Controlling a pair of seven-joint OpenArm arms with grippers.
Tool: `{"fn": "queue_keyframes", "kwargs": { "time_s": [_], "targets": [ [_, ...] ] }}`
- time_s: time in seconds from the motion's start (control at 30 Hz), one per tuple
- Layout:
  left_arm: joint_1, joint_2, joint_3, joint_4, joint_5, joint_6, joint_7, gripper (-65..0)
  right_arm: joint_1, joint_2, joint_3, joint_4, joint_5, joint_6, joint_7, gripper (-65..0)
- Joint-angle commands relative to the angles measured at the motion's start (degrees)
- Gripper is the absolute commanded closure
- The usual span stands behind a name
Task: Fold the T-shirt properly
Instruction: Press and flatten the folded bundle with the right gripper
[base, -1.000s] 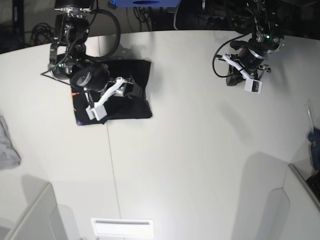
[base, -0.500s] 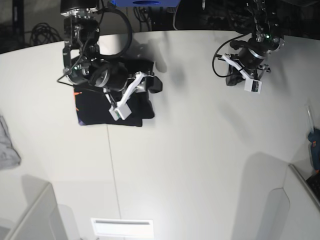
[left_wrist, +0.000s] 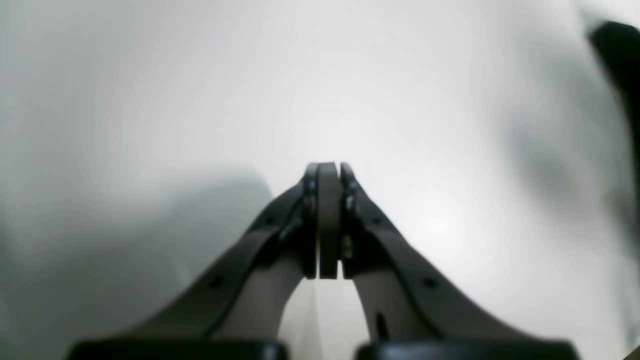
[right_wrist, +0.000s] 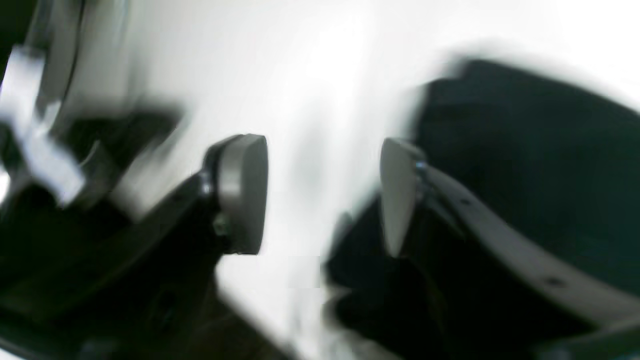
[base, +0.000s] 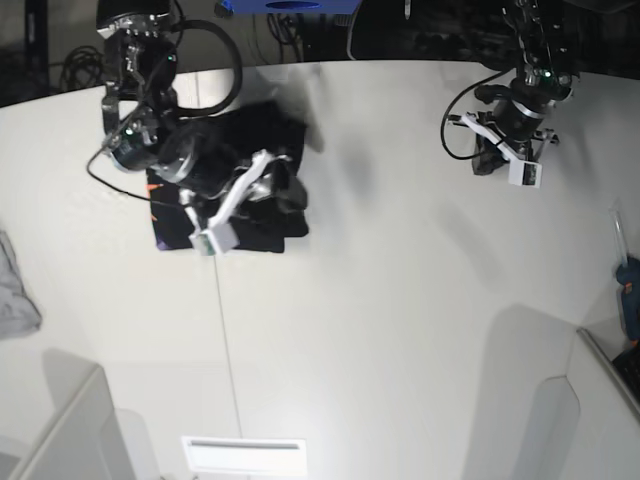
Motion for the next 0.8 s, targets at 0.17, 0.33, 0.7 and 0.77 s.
{"fn": "queue_keyframes", "kwargs": {
  "time_s": [0.17,0.33,0.7,0.77],
  "targets": [
    [0.2,0.0,0.6,0.9,-0.9,-0.7,-1.0,0.0,0.8,0.1,2.8,-3.0,0.9,0.2,5.8,0.0],
    [0.1,0.0,0.6,1.0,-1.0,-0.7,-1.0,0.0,5.4,-0.5,0.1,-12.9,0.9,0.2,5.5,0.0],
    [0.2,0.0,0.6,1.0,-1.0,-0.7,-1.0,0.0,12.3,-1.4,-11.0,-26.9,0.9,-3.6,11.1,0.0],
    [0.1,0.0,0.6,1.0,-1.0,-0.7,-1.0,0.0,12.6,-1.3,-13.1,-27.0,0.9,-4.0,11.8,0.0]
  ]
}}
